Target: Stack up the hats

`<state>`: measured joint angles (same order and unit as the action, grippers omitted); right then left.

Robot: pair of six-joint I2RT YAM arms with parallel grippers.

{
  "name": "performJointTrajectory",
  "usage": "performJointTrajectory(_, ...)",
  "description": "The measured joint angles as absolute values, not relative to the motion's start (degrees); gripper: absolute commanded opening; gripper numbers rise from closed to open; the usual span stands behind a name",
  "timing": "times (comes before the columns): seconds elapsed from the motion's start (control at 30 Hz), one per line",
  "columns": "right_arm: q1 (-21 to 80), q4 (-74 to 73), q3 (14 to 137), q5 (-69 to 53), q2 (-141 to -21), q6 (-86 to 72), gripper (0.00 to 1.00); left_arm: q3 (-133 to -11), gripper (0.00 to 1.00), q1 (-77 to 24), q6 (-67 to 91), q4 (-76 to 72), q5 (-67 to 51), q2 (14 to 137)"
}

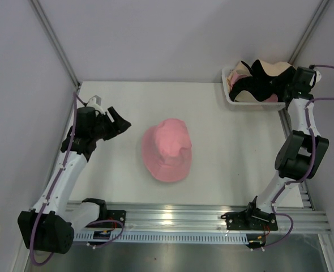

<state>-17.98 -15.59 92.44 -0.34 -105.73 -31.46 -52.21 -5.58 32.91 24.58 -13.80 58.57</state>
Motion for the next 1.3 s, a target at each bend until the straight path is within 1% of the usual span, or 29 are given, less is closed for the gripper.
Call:
performJointTrajectory(0.07, -18.35, -13.34, 92.86, -0.21, -105.73, -32.12, 0.94, -52.21, 0.71, -5.50, 32.91, 24.40, -13.82, 59.86)
performJointTrajectory(0.1, -18.63, -11.29, 92.84, -0.19, -105.71, -33.36, 0.99, -52.21, 0.70, -5.45, 32.93, 24.34, -13.85, 60.55)
performJointTrajectory(0.33, -19.64, 3.18, 91.42, 2.04, -107.42, -45.12, 0.99, -52.21, 0.70, -5.13, 32.86, 22.92, -13.47, 64.01)
performJointTrajectory(0.53, -19.27, 9.63, 91.46, 6.09, -113.60, -53.76, 0.92, -52.23, 0.71, -3.25, 32.16, 22.17, -11.49, 64.27)
performJointTrajectory(0.73, -18.11, 9.76, 91.55, 10.37, -117.47, -59.53, 0.91, -53.12, 0.70, 1.08, 31.44, 21.65, -10.68, 66.00)
performJointTrajectory(0.83, -17.04, 10.83, 91.64, 12.19, -118.32, -60.95, 0.88, -53.82, 0.70, 2.57, 31.44, 21.43, -10.70, 67.96)
performJointTrajectory(0.97, -16.29, 11.05, 97.86, 14.15, -122.54, -62.13, 0.82, -54.08, 0.70, 2.87, 31.44, 20.88, -11.09, 70.28)
performJointTrajectory(1.03, -16.36, 9.58, 104.31, 15.49, -126.10, -61.98, 0.76, -54.48, 0.69, 2.87, 31.44, 20.78, -11.22, 71.59)
performJointTrajectory(1.13, -16.49, 6.76, 113.60, 16.93, -131.11, -61.63, 0.49, -55.24, 0.68, 2.94, 31.44, 20.67, -11.33, 73.25)
performJointTrajectory(1.17, -16.53, 6.00, 115.92, 17.12, -132.33, -61.63, 0.42, -55.42, 0.68, 2.98, 31.44, 20.62, -11.33, 73.58)
performJointTrajectory(1.2, -16.60, 5.37, 117.58, 17.28, -133.27, -61.60, 0.32, -55.55, 0.68, 2.98, 31.44, 20.62, -11.33, 73.80)
performJointTrajectory(1.23, -16.64, 4.89, 118.61, 17.32, -133.78, -61.41, 0.26, -55.61, 0.68, 2.98, 31.44, 20.58, -11.33, 73.84)
performJointTrajectory(1.27, -16.67, 4.45, 119.04, 17.21, -134.04, -61.36, 0.11, -55.64, 0.68, 3.01, 31.44, 20.49, -11.33, 73.87)
performJointTrajectory(1.3, -16.67, 4.05, 119.20, 17.06, -134.13, -61.14, 0.05, -55.64, 0.68, 3.03, 31.44, 20.38, -11.33, 73.87)
